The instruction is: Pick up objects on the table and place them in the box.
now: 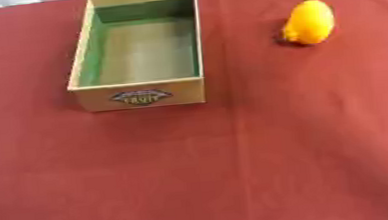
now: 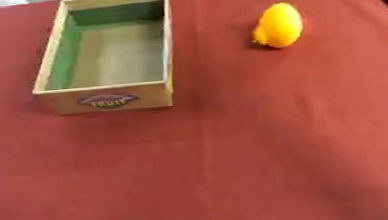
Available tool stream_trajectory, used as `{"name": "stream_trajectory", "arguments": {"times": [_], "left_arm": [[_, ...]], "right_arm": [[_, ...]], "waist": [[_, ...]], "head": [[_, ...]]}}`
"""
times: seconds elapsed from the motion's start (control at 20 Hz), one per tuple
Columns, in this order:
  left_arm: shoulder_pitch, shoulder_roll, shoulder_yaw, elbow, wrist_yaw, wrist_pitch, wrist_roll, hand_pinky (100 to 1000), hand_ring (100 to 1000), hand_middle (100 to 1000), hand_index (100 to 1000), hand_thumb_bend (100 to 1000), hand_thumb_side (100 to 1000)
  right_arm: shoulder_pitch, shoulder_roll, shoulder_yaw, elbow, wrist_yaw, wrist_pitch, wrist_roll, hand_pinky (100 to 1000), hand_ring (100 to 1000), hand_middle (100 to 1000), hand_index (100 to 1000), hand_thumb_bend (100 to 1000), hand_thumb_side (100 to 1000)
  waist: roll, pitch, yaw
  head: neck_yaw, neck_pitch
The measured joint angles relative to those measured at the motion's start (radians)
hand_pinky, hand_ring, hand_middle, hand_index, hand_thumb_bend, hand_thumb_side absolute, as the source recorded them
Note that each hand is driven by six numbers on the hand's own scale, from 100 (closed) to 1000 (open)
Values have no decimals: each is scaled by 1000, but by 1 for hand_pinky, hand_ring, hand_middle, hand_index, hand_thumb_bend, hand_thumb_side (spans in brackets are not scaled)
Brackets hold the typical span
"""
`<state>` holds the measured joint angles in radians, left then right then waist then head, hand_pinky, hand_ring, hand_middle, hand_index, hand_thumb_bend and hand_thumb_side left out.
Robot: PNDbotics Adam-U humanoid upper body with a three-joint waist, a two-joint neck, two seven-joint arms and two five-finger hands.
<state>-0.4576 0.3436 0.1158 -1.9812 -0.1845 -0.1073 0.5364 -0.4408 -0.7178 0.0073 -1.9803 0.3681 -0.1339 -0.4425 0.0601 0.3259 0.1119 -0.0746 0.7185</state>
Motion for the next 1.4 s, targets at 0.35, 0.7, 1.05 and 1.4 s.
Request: {"name": "stream_trajectory", "arguments": {"times": [0.35,0.7,1.05,1.4], "left_arm": [[0,0,0,0,0,0,0,607,646,717,856,156,945],[0,0,0,0,0,0,0,608,647,716,856,156,945],[0,18,0,0,-1,0,-3,608,647,716,856,157,945],[-1,18,-7,0,0,1,-17,608,648,716,856,151,939]], "right_arm": [[-4,-10,0,0,1,5,4,764,799,708,905,100,714],[-8,-17,1,0,10,10,8,777,819,746,918,100,782],[-80,-122,99,68,75,77,74,803,849,797,932,100,899],[-171,-280,253,226,175,169,172,864,907,878,988,100,973]], "waist": [[0,0,2],[-1,0,3],[-21,-13,0],[-19,-17,32]], "head": [[-6,-3],[-7,-8],[-7,-7],[-36,-1]]}}
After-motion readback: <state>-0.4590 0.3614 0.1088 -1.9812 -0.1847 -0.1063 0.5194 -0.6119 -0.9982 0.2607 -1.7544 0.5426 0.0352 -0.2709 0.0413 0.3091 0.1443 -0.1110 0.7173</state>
